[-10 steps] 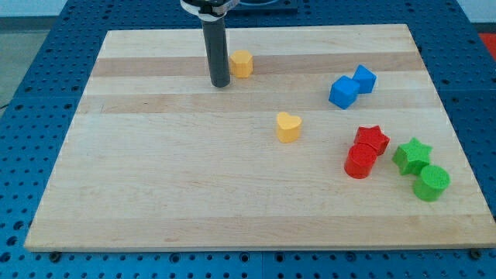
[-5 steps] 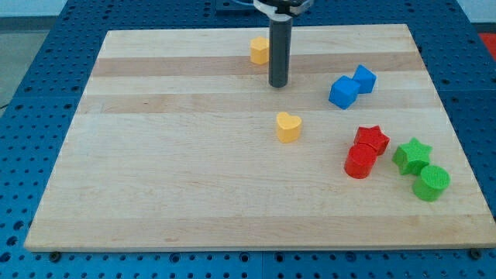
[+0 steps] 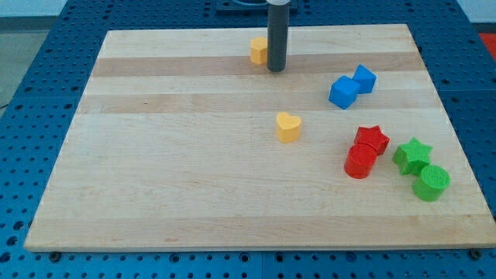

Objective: Place the yellow hexagon at the top center of the board

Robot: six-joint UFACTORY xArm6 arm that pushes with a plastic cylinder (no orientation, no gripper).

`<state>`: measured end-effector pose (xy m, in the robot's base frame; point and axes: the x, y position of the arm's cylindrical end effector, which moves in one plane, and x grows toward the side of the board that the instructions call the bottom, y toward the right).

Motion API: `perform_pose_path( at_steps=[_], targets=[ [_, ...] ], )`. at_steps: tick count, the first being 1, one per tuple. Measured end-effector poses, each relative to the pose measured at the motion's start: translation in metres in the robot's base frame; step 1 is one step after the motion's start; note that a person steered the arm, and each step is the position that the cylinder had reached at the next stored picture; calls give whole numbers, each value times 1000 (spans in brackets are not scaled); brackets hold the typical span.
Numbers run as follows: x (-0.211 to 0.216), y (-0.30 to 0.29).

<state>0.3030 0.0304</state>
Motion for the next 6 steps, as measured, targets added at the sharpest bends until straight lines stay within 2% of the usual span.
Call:
perform_pose_path(
  at_steps=[3,6],
  targets=[
    [-26,-3],
    [-29,-13]
  ],
)
